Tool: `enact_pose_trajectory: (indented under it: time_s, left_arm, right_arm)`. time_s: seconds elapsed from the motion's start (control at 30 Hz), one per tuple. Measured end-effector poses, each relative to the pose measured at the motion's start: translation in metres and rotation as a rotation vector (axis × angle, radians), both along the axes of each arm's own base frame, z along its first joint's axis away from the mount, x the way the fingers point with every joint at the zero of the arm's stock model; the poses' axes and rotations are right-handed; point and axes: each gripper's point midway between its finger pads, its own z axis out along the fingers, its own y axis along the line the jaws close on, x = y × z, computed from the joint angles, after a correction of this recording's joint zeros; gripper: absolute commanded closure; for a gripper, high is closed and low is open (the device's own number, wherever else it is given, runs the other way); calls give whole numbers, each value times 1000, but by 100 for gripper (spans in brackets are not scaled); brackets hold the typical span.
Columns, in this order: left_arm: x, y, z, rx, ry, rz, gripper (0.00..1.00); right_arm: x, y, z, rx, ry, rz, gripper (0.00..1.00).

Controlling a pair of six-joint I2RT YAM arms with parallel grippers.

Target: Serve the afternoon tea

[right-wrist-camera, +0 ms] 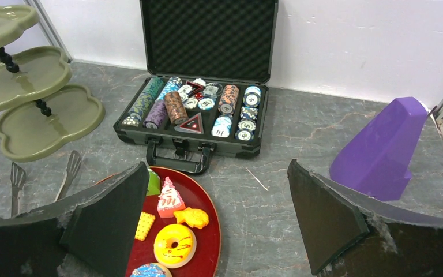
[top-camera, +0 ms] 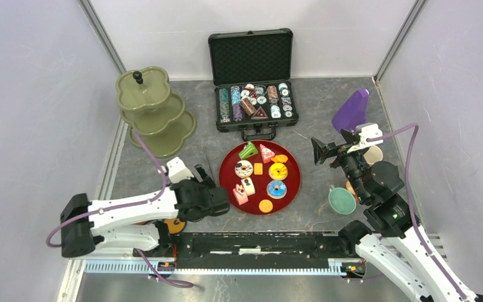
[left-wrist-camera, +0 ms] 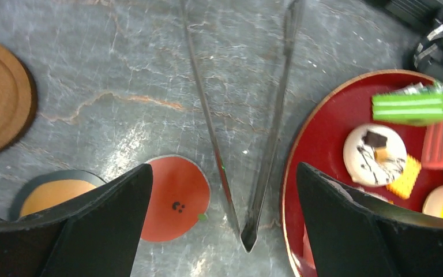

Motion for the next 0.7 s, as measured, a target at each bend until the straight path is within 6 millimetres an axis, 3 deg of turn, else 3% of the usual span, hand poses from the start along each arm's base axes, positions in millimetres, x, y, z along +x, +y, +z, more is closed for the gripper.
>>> enact_pose_trajectory:
  time_s: [0.13, 0.4, 0.7]
  left_arm:
    - [10, 11, -17, -98, 26, 67, 0]
    - [19, -15, -52, -52, 92, 53, 0]
    - [36, -27, -65, -61, 91, 64, 2]
  right_arm:
    - [0, 1, -2, -2, 3, 5, 2]
    - [0, 1, -6, -6, 8, 5, 2]
    - [1, 1, -13, -18, 20, 1, 2]
